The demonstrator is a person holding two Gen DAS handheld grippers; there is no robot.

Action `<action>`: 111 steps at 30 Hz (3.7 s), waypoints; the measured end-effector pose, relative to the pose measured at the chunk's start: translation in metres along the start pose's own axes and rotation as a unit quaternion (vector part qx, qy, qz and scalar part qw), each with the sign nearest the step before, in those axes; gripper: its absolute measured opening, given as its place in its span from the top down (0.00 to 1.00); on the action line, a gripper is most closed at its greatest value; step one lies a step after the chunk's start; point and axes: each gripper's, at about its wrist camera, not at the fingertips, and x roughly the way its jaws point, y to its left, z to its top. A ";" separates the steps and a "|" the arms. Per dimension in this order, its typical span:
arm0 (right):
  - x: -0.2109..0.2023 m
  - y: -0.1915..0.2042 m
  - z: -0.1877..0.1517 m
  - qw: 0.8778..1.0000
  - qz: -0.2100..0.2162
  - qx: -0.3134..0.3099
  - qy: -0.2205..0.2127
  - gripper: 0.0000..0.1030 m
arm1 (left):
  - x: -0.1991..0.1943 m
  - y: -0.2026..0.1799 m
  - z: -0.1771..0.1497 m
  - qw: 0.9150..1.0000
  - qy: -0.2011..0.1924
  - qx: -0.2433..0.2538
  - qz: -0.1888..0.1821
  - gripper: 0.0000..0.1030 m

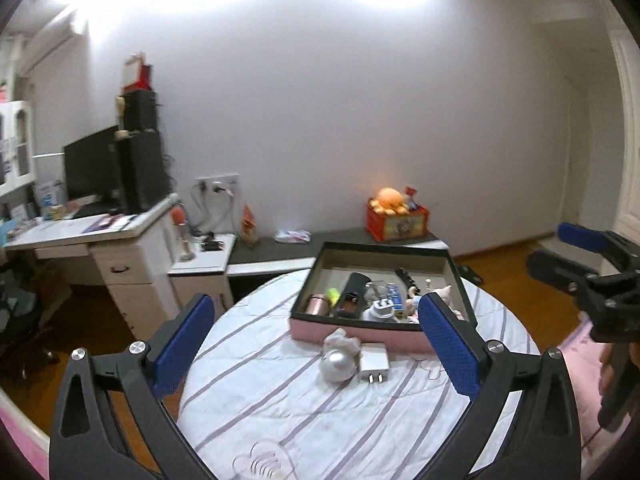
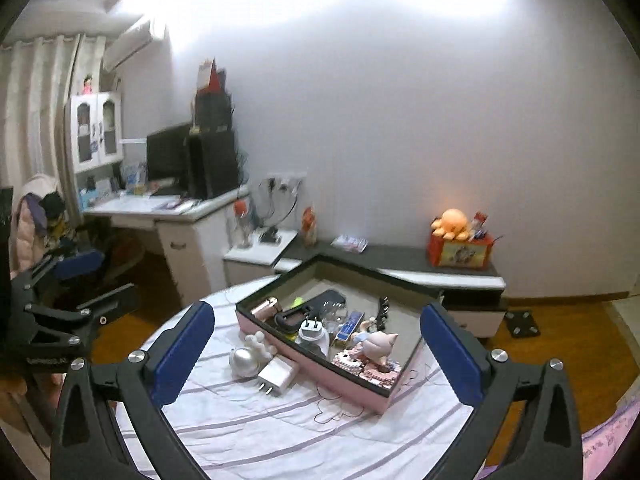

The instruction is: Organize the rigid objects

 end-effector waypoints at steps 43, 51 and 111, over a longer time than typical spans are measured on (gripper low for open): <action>0.064 -0.009 -0.092 0.992 -0.016 0.074 0.104 0.00 | 0.133 -0.007 -0.084 0.981 0.185 0.023 -0.056 0.00; 0.107 -0.027 -0.102 0.986 0.002 0.091 0.138 0.00 | 0.197 -0.012 -0.087 0.969 0.237 0.017 -0.071 0.01; 0.152 0.026 -0.140 0.956 0.016 0.040 0.289 0.60 | 0.169 0.022 -0.129 0.957 0.268 0.001 -0.107 0.55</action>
